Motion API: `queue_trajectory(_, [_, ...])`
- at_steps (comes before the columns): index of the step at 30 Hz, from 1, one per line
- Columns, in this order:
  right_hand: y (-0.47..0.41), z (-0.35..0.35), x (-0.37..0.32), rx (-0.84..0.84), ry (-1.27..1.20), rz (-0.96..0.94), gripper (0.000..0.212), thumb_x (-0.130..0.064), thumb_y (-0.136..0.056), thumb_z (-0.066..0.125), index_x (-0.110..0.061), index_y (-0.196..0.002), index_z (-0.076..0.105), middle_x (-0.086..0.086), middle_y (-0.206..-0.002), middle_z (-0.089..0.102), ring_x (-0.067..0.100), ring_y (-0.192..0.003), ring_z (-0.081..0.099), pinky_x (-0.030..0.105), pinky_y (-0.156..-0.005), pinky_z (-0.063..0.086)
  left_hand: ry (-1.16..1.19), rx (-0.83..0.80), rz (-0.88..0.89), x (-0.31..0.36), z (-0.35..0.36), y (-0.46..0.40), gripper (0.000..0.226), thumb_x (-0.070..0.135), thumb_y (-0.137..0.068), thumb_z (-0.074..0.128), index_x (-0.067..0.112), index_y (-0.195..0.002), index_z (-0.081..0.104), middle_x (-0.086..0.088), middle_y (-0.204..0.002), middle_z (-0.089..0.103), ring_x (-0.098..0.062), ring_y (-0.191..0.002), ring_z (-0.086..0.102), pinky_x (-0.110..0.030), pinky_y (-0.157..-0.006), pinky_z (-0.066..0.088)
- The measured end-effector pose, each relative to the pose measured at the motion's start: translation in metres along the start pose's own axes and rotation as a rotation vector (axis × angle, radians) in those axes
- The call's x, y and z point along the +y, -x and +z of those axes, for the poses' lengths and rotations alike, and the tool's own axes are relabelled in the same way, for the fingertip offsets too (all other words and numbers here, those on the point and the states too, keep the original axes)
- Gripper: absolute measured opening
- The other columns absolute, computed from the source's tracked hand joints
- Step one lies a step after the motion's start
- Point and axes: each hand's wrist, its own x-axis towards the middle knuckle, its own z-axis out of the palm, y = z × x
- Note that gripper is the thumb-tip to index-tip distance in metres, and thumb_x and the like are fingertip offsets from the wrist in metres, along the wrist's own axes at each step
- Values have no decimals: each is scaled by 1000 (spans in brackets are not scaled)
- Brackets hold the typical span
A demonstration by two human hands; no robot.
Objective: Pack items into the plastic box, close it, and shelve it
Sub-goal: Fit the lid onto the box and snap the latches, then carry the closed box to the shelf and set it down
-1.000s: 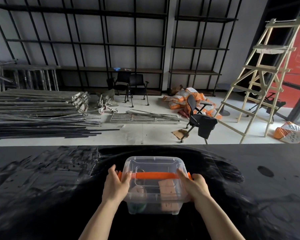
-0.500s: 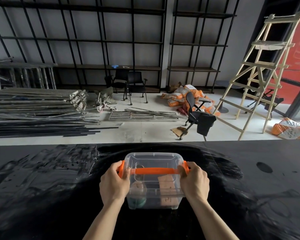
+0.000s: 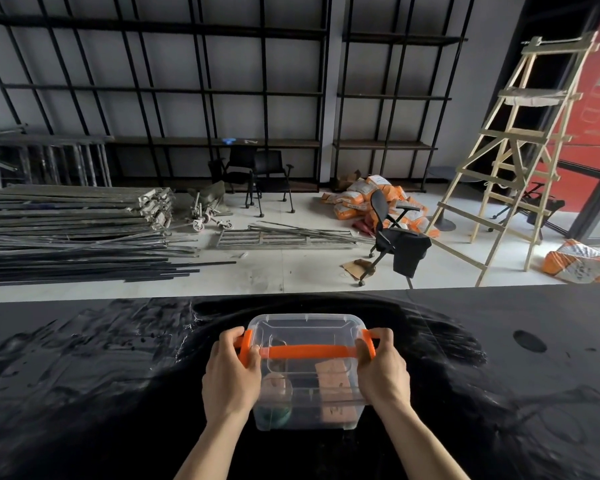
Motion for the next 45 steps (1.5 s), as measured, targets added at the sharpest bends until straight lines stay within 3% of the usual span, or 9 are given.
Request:
queue_trajectory(2, [-1, 0, 2, -37, -59, 50, 33, -53, -99, 41, -31, -123, 47, 2, -88, 66, 24, -73, 67, 37, -61, 53, 91, -84, -84, -3, 3, -1, 46, 36, -95, 59, 20, -138, 50, -3, -129, 63, -23, -109, 64, -34, -81, 49])
queue_trajectory(6, [1, -1, 5, -18, -65, 71, 38, -59, -97, 40, -34, -124, 49, -2, -76, 65, 19, -63, 66, 31, -51, 48, 329, -250, -249, -9, 5, -3, 50, 46, -95, 54, 20, -138, 52, 2, -113, 63, -17, -98, 60, -34, -80, 43])
queue_trajectory(12, [3, -11, 9, 22, -40, 47, 40, -56, -95, 50, -32, -126, 58, -8, -76, 63, 15, -65, 64, 30, -56, 49, 373, -277, -285, -3, 11, -4, 45, 42, -94, 57, 24, -136, 54, -3, -126, 62, -18, -104, 55, -38, -88, 43])
queue_trajectory(17, [9, -38, 22, 69, -50, 146, 37, -56, -93, 52, -35, -122, 61, -3, -84, 63, 22, -74, 64, 34, -64, 52, 423, -355, -287, 19, 31, 3, 44, 34, -95, 56, 22, -138, 54, -6, -130, 60, -19, -106, 53, -38, -82, 41])
queue_trajectory(24, [33, -108, 49, 308, -73, 299, 32, -56, -92, 52, -35, -114, 64, 0, -92, 69, 28, -84, 63, 36, -74, 49, 449, -551, -146, 78, 71, 28, 40, 37, -96, 55, 21, -132, 59, -1, -111, 63, -19, -94, 58, -37, -79, 47])
queue_trajectory(29, [78, -170, 84, 531, -46, 402, 36, -58, -92, 51, -34, -115, 65, 1, -110, 75, 32, -100, 68, 39, -81, 50, 494, -763, -13, 125, 101, 78, 43, 41, -96, 53, 22, -134, 58, -4, -120, 66, -16, -93, 61, -38, -84, 48])
queue_trajectory(39, [225, -282, 167, 931, -2, 575, 38, -49, -96, 55, -22, -121, 63, 4, -114, 75, 27, -96, 73, 40, -82, 61, 512, -1205, 141, 198, 138, 260, 40, 40, -94, 55, 21, -129, 59, -4, -111, 71, -28, -99, 69, -51, -94, 54])
queue_trajectory(42, [278, -303, 198, 1007, 21, 665, 36, -43, -98, 55, -18, -123, 63, 6, -119, 73, 28, -103, 71, 28, -75, 50, 508, -1305, 198, 204, 146, 326, 38, 39, -94, 55, 19, -127, 60, -5, -110, 72, -28, -99, 68, -51, -96, 53])
queue_trajectory(45, [333, -314, 242, 1070, 81, 774, 37, -49, -96, 54, -24, -122, 63, 5, -118, 74, 30, -104, 70, 33, -80, 52, 502, -1378, 254, 195, 154, 398, 40, 43, -96, 55, 18, -127, 61, -7, -112, 71, -27, -99, 66, -45, -96, 52])
